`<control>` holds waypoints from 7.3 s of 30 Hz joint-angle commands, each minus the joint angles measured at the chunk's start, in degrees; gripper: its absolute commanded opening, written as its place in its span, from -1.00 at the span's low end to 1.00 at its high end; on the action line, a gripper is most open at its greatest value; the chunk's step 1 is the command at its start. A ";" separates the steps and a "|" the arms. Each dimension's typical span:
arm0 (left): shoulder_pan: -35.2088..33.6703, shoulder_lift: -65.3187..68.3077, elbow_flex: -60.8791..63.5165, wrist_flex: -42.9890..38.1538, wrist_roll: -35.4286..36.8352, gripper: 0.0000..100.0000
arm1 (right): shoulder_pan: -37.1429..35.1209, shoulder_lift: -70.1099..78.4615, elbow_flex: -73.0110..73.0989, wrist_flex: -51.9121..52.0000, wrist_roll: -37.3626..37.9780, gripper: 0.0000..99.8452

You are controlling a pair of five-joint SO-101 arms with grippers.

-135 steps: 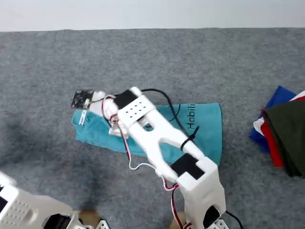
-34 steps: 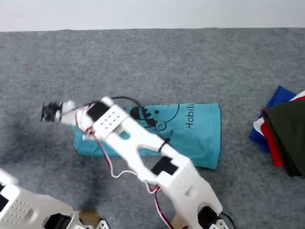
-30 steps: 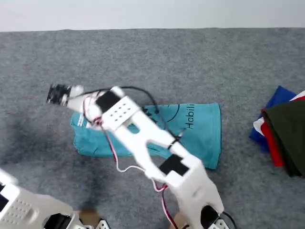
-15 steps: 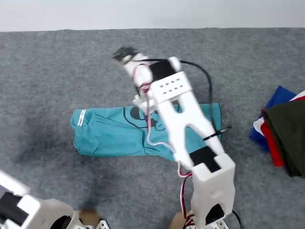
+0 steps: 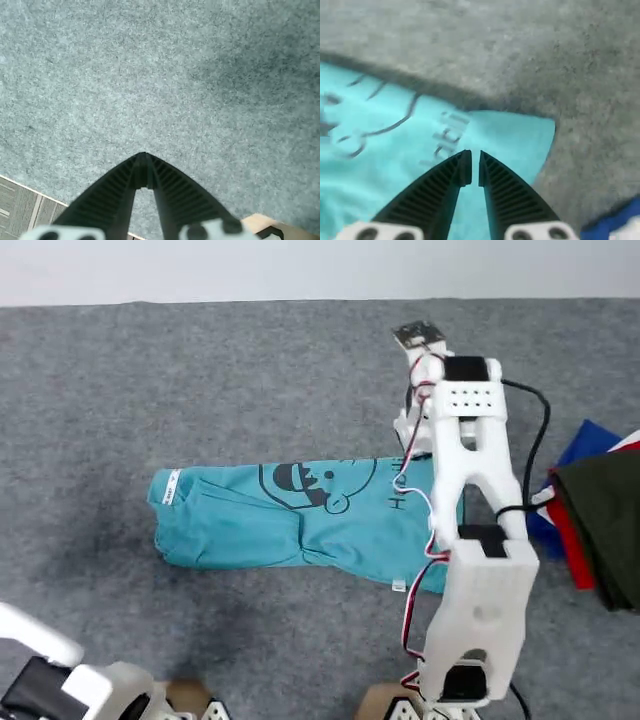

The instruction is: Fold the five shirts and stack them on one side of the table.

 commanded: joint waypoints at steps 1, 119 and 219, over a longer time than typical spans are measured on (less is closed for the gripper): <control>0.62 -2.55 -0.48 1.67 -0.62 -1.00 | 1.01 2.33 -0.35 -4.18 -0.18 -0.91; 5.89 -3.08 1.89 1.58 -3.60 -1.00 | 5.58 9.45 -3.16 -3.03 -3.25 -0.96; 5.98 -2.99 3.30 1.58 -3.52 -1.00 | 6.55 1.54 -10.90 16.92 1.67 -0.98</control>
